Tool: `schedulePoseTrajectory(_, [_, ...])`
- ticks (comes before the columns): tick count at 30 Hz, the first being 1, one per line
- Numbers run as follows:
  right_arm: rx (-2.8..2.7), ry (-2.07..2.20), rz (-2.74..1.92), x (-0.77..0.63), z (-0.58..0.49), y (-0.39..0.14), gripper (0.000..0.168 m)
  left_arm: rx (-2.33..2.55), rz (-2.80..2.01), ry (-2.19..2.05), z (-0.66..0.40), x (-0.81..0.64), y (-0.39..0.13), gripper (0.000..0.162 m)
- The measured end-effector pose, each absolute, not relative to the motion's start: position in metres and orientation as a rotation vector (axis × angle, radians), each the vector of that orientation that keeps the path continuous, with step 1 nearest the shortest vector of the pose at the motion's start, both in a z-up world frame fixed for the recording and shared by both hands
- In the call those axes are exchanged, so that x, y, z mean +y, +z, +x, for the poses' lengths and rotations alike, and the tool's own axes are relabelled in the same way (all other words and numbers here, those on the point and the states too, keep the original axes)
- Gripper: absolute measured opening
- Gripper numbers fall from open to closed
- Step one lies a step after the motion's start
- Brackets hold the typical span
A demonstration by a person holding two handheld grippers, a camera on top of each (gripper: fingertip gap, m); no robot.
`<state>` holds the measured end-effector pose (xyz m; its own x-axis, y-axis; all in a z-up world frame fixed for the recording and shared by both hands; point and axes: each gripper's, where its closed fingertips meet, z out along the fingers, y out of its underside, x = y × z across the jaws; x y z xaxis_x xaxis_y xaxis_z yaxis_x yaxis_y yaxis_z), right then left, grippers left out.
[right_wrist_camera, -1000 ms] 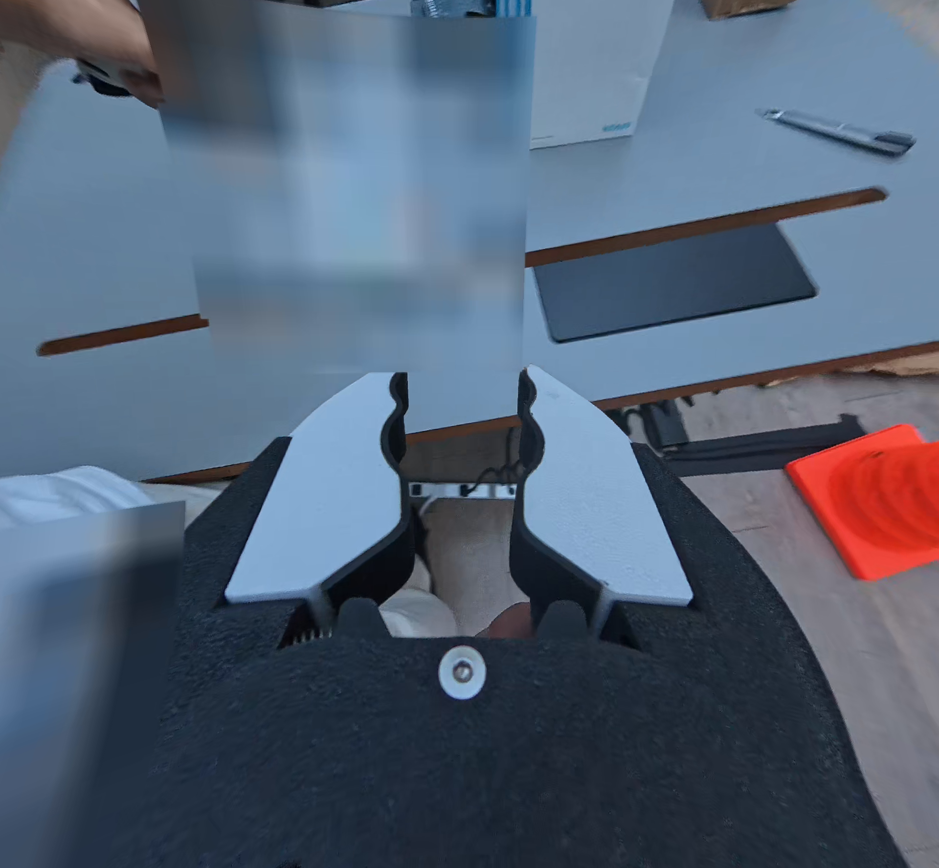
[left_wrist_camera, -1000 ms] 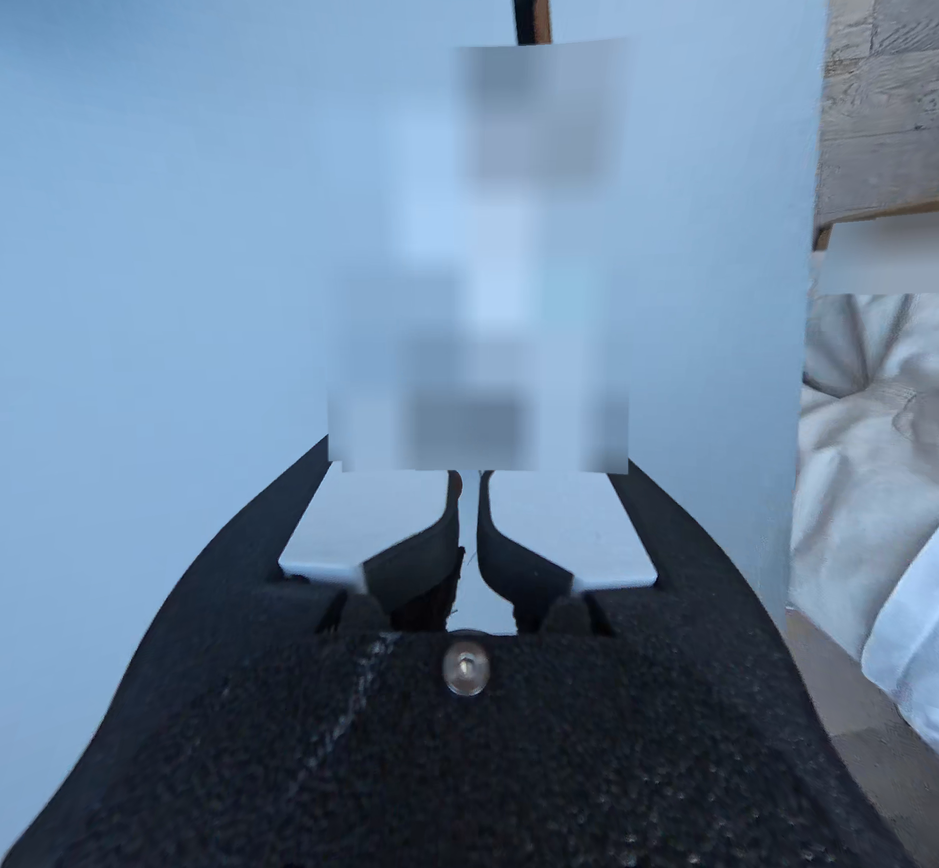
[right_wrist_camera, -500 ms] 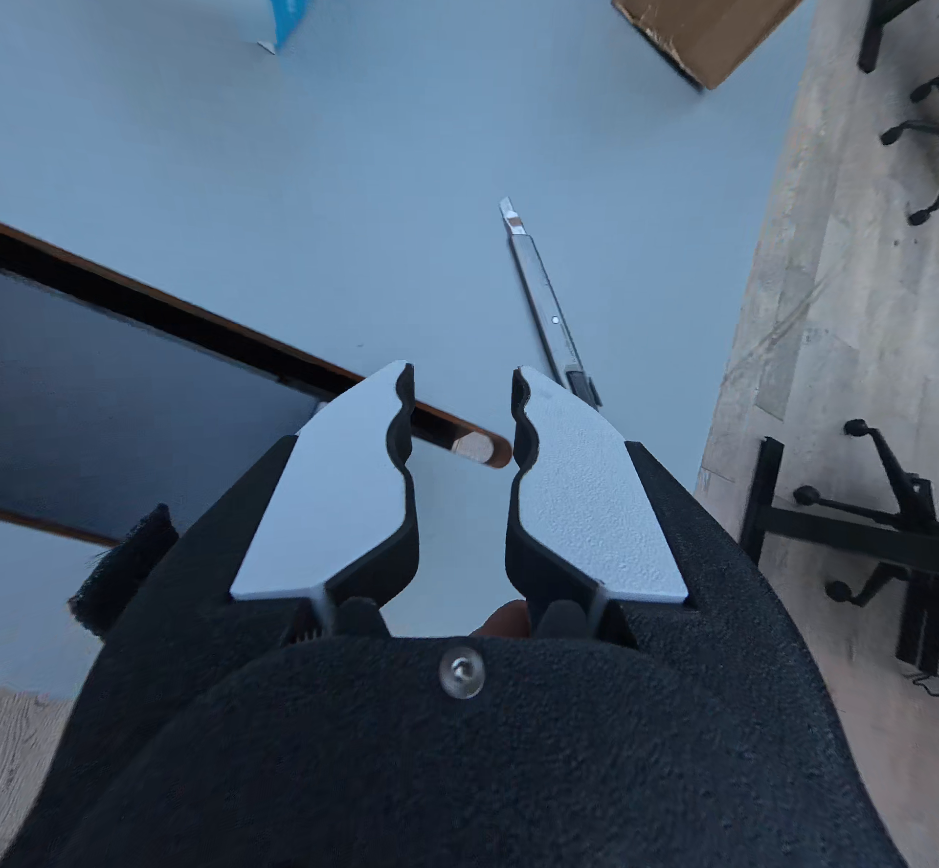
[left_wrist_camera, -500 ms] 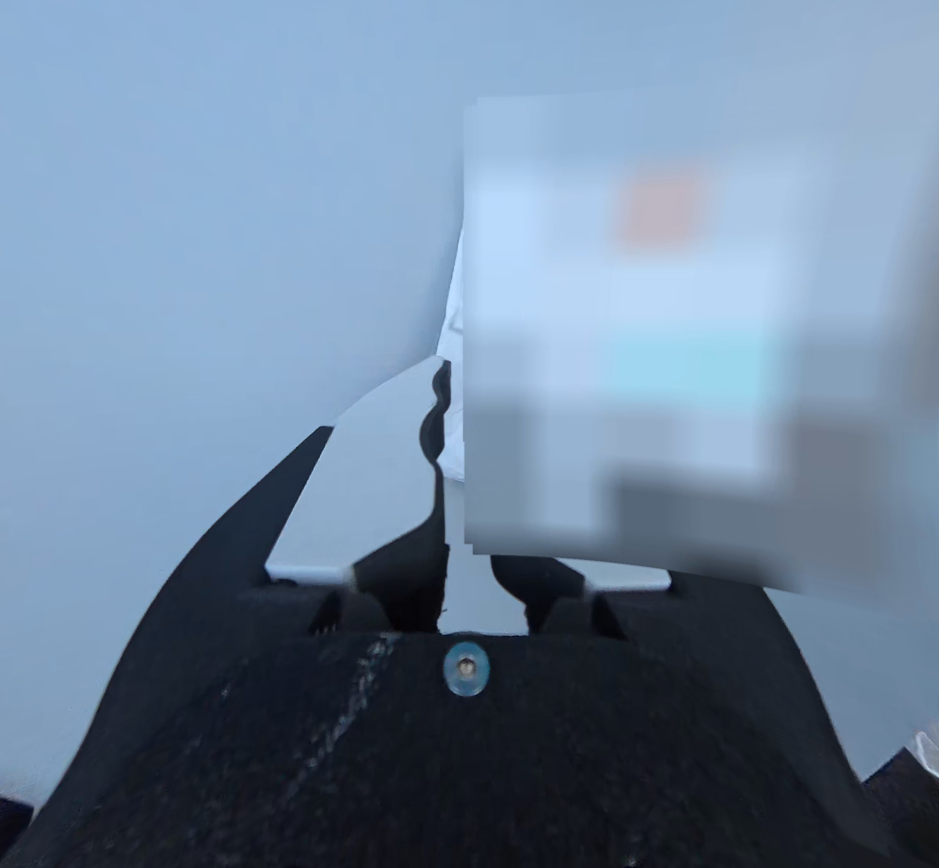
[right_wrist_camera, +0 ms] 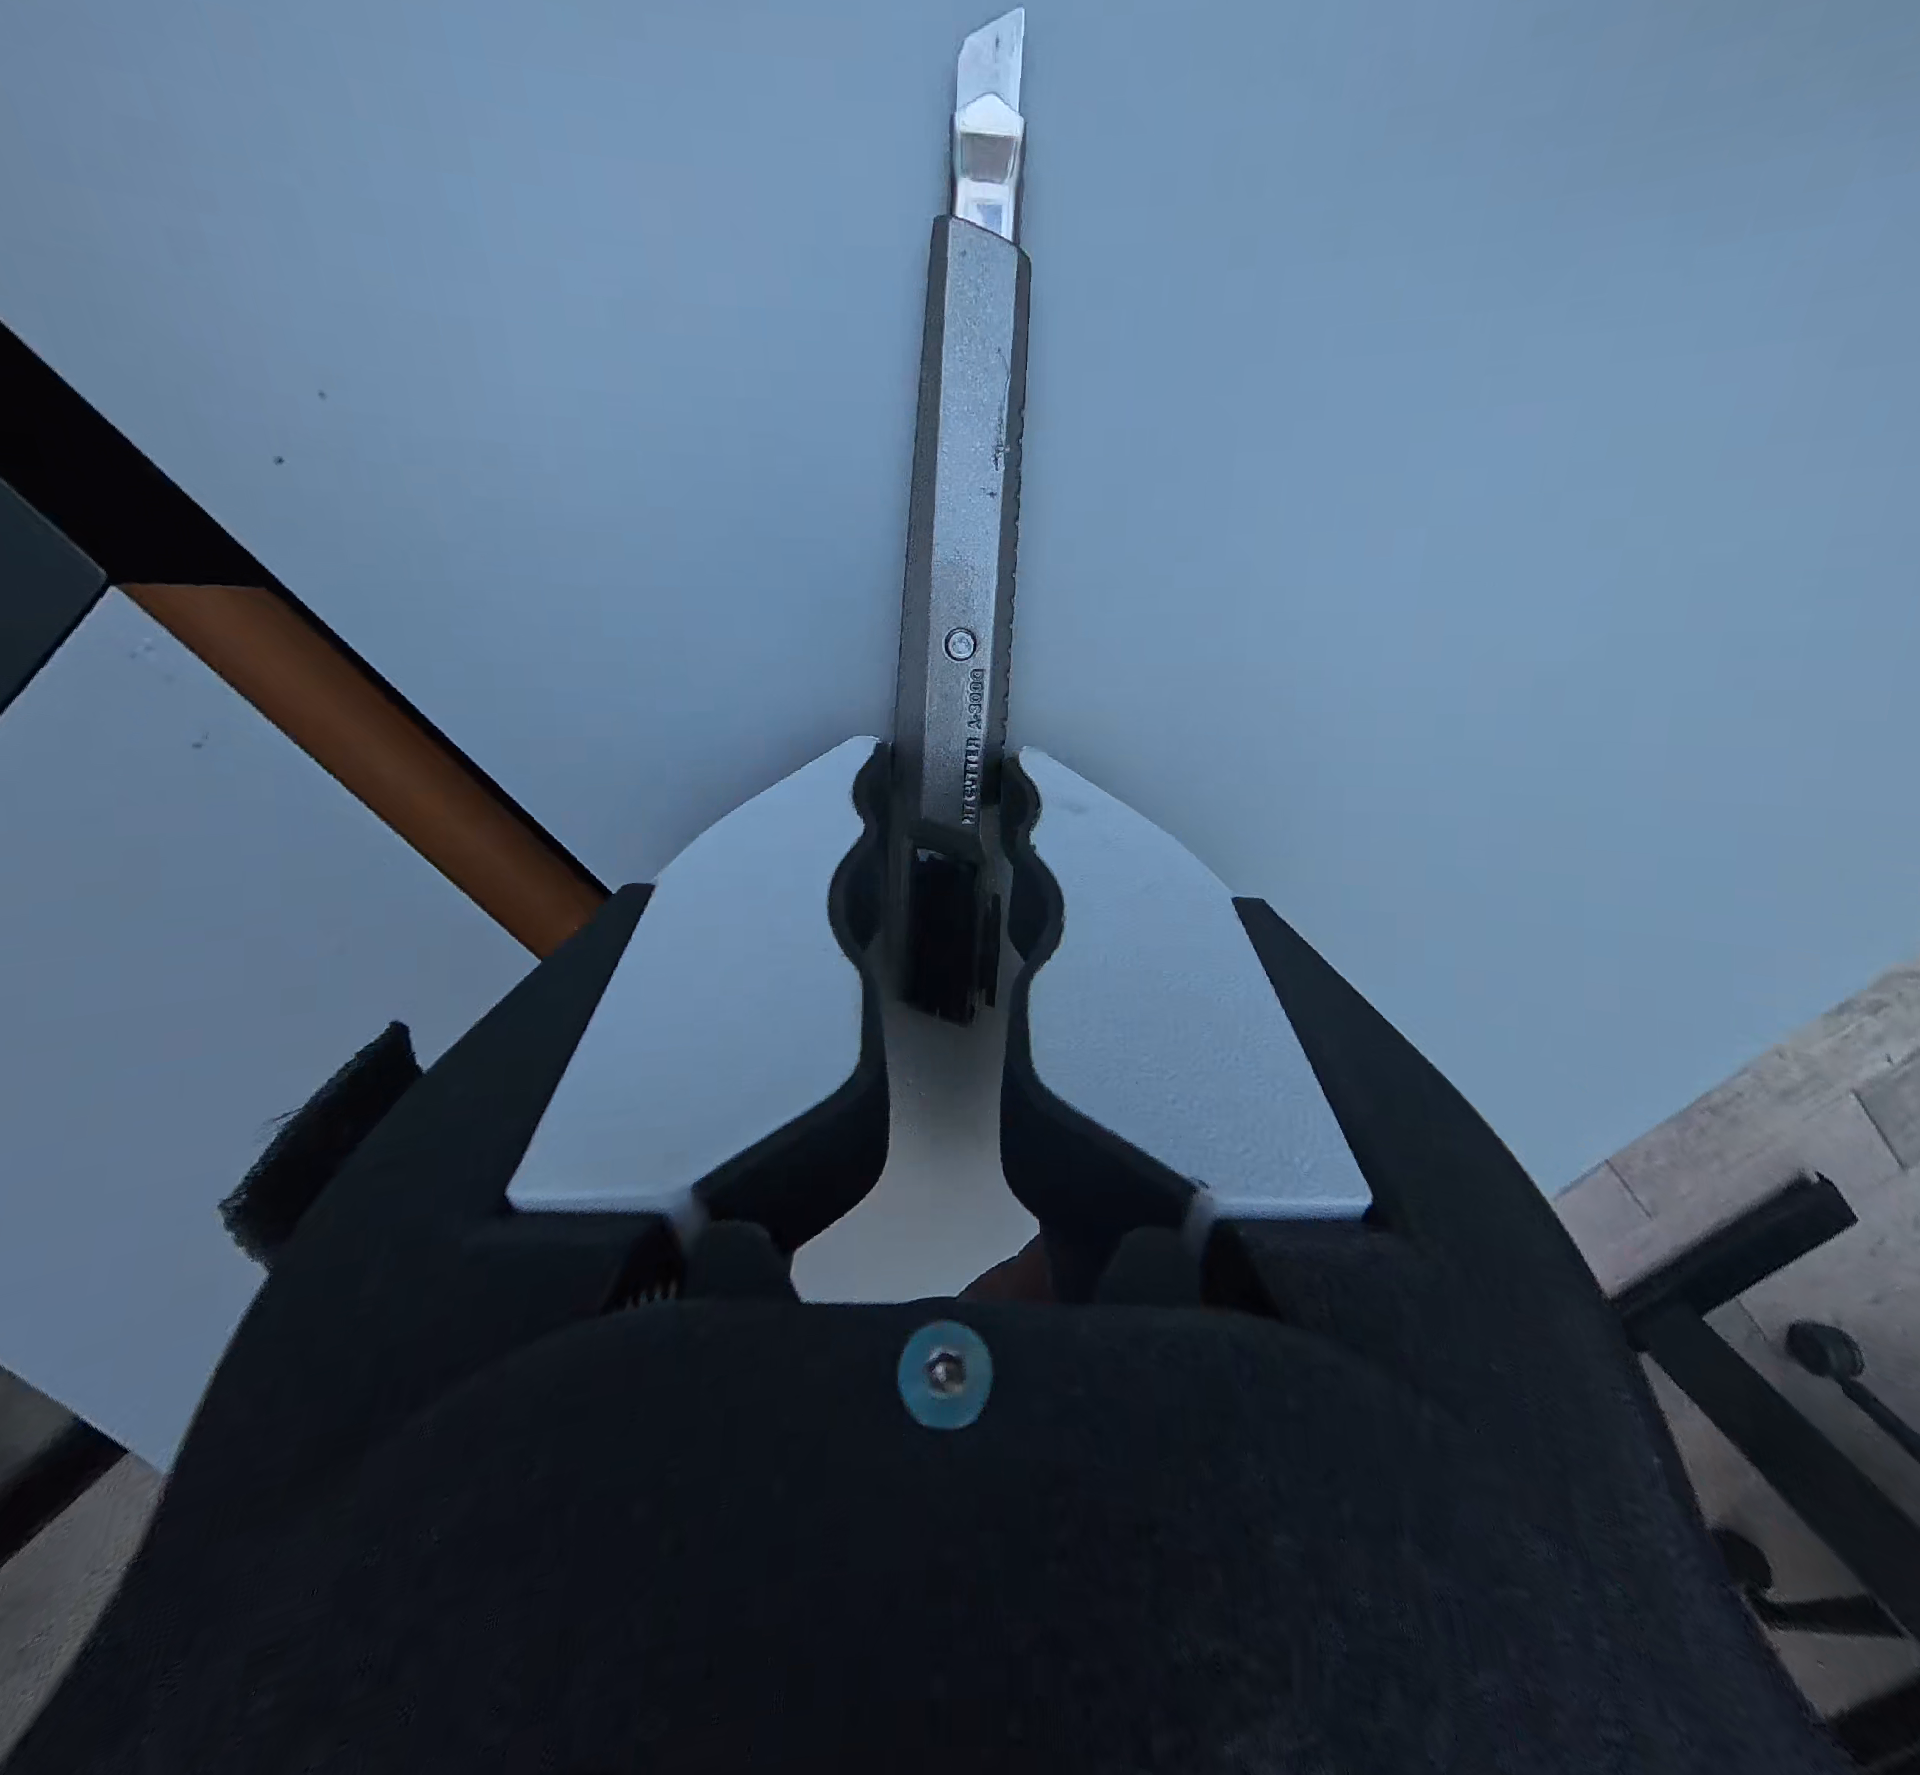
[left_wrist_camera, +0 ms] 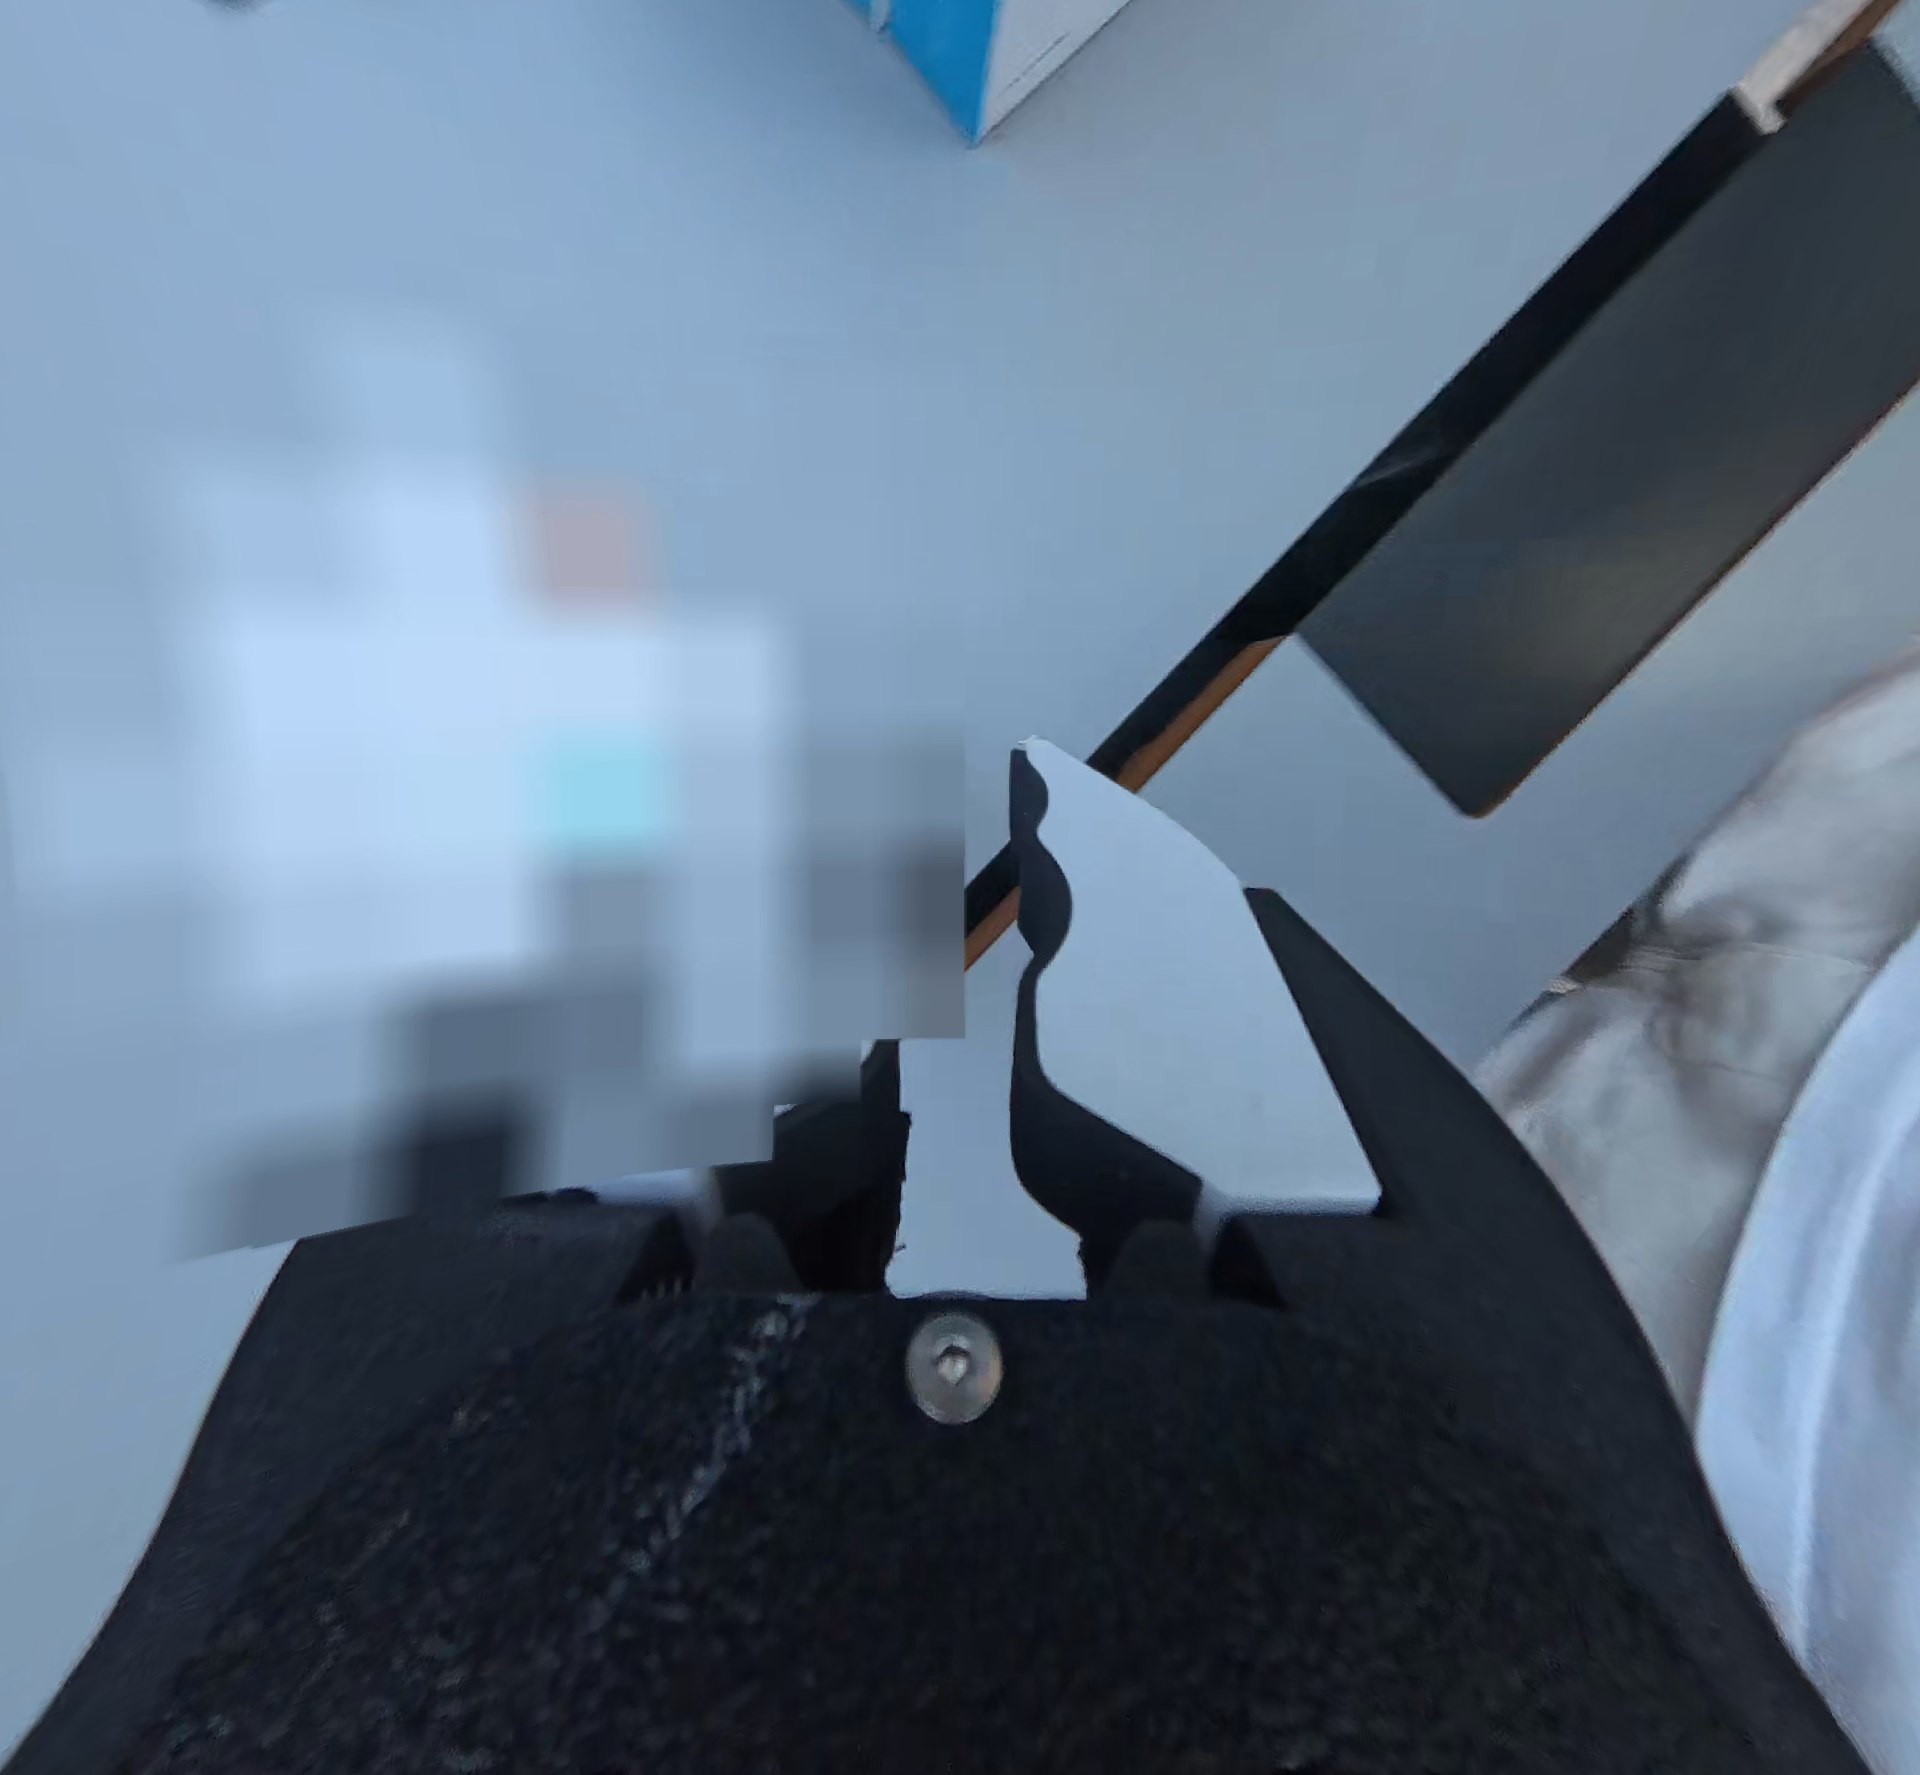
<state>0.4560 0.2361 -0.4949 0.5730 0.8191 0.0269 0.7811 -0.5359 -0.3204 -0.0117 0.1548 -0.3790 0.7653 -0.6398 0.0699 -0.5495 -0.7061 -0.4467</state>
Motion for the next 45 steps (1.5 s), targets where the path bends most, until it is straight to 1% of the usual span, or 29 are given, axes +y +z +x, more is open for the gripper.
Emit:
schedulePoseTrajectory(4, [-1.309,0.417,-2.491,0.226,0.431,-0.492,0.018,1.111,-2.314,-0.381,0.097,0.159,-0.359,0.022])
schedulePoseTrajectory(7, [-1.246,0.701,-2.503,0.21,0.398,-0.478,0.018,1.35,-1.981,-0.216,0.17,0.186,-0.347,0.03])
schedulePoseTrajectory(9, [-1.195,0.924,-2.517,0.199,0.373,-0.461,0.018,1.501,-1.723,-0.083,0.212,0.2,-0.342,0.036])
schedulePoseTrajectory(11, [-1.174,1.084,-2.513,0.192,0.352,-0.44,0.018,1.652,-1.553,-0.026,0.245,0.2,-0.348,0.039])
schedulePoseTrajectory(13, [-1.17,1.255,-2.523,0.182,0.335,-0.416,0.018,1.772,-1.426,0.077,0.26,0.202,-0.357,0.042])
schedulePoseTrajectory(15, [-1.217,1.337,-2.551,0.173,0.327,-0.396,0.018,1.834,-1.337,0.159,0.265,0.206,-0.359,0.043])
schedulePoseTrajectory(17, [-1.268,1.38,-2.563,0.166,0.32,-0.378,0.018,1.88,-1.312,0.17,0.264,0.206,-0.359,0.042])
schedulePoseTrajectory(18, [-1.292,1.43,-2.539,0.162,0.315,-0.367,0.018,1.888,-1.282,0.188,0.262,0.207,-0.356,0.038])
schedulePoseTrajectory(19, [-1.306,1.484,-2.506,0.158,0.309,-0.356,0.018,1.909,-1.258,0.206,0.259,0.208,-0.354,0.032])
schedulePoseTrajectory(21, [-1.329,1.549,-2.457,0.154,0.298,-0.336,0.018,1.937,-1.216,0.205,0.252,0.206,-0.347,0.007])
schedulePoseTrajectory(22, [-1.355,1.53,-2.447,0.153,0.295,-0.33,0.018,1.955,-1.22,0.18,0.248,0.203,-0.344,0.006])
schedulePoseTrajectory(26, [-1.338,1.456,-2.368,0.158,0.273,-0.308,0.018,1.92,-1.365,0.069,0.221,0.198,-0.327,0.005])
schedulePoseTrajectory(27, [-1.286,1.451,-2.316,0.163,0.265,-0.3,0.028,1.88,-1.436,0.012,0.213,0.198,-0.321,0.006])
schedulePoseTrajectory(28, [-1.233,1.461,-2.245,0.168,0.257,-0.288,0.046,1.815,-1.517,-0.061,0.205,0.198,-0.314,0.006])
schedulePoseTrajectory(29, [-1.184,1.467,-2.163,0.173,0.252,-0.274,0.06,1.741,-1.607,-0.154,0.196,0.198,-0.307,0.005])
schedulePoseTrajectory(30, [-1.131,1.463,-2.083,0.177,0.249,-0.261,0.067,1.652,-1.69,-0.27,0.189,0.196,-0.297,0.005])
schedulePoseTrajectory(31, [-1.075,1.45,-2.009,0.182,0.246,-0.248,0.069,1.556,-1.755,-0.399,0.183,0.194,-0.285,0.005])
schedulePoseTrajectory(34, [-0.915,1.414,-1.833,0.188,0.235,-0.22,0.066,1.316,-1.864,-0.839,0.173,0.178,-0.241,0.005])
schedulePoseTrajectory(36, [-0.865,1.437,-1.765,0.184,0.215,-0.203,0.067,1.268,-1.892,-1.07,0.167,0.163,-0.218,0.005])
schedulePoseTrajectory(40, [-0.959,1.457,-1.669,0.17,0.161,-0.172,0.068,1.248,-1.903,-1.381,0.157,0.14,-0.188,0.005])
schedulePoseTrajectory(41, [-0.998,1.456,-1.653,0.166,0.148,-0.167,0.065,1.242,-1.903,-1.436,0.154,0.136,-0.183,0.005])
schedulePoseTrajectory(42, [-1.026,1.454,-1.636,0.163,0.137,-0.161,0.06,1.243,-1.9,-1.478,0.152,0.132,-0.179,0.005])
schedulePoseTrajectory(45, [-1.064,1.49,-1.585,0.157,0.116,-0.143,0.034,1.269,-1.903,-1.478,0.141,0.128,-0.178,0.005])
